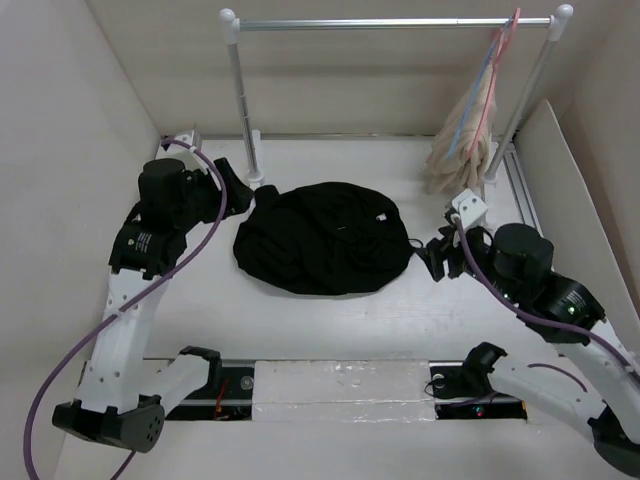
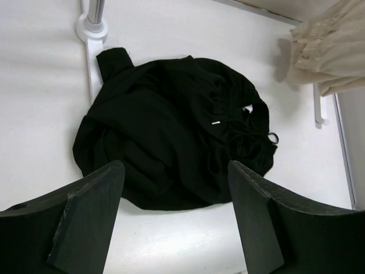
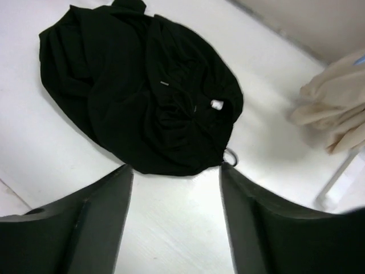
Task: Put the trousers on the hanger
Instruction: Flatten out the trousers at the center of the board.
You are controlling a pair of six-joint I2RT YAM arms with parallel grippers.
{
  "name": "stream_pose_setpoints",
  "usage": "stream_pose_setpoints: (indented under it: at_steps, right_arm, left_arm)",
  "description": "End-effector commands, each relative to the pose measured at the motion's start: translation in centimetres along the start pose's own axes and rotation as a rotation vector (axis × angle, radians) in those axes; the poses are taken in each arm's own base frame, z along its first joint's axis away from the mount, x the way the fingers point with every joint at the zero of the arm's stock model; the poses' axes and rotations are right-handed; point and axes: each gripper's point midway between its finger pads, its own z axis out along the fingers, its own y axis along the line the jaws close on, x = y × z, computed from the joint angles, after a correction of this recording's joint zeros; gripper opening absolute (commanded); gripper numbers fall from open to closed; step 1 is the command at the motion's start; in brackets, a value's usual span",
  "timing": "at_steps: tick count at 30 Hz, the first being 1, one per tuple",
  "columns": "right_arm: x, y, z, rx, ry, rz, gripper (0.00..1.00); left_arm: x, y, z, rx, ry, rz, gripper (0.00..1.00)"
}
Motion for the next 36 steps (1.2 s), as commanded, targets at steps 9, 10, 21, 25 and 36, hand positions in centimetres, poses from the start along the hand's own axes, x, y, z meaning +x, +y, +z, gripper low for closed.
stream_pose_setpoints:
  at_steps: [9, 10, 21, 25, 36]
  right_arm:
    - [4.2, 0.6, 8.4, 0.045, 0.170, 0.013, 0.01]
    - [4.4, 0.6, 8.9, 0.054, 0.178, 0.012, 0.01]
    - [3.4, 0.9, 8.6, 0.033, 0.140, 0.023, 0.21]
    - [3.0, 0.5, 8.4, 0.047, 0.093, 0.011, 0.65]
    - [8.2, -1.2, 21.3, 0.013, 0.236, 0.049, 0.79]
  left_arm:
    - [3.0, 7.9, 8.0, -0.358, 0.028, -0.201, 0.61]
    - [3.2, 8.2, 8.5, -0.362, 0.041, -0.213, 0.61]
    - [0.5, 4.4, 7.6, -0.144, -0.032, -0.187, 0.63]
    - [0.7, 5.4, 7.8, -0.178, -0.055, -0.175, 0.69]
    - [6.4, 11.3, 17.2, -0.389, 0.156, -0.211, 0.73]
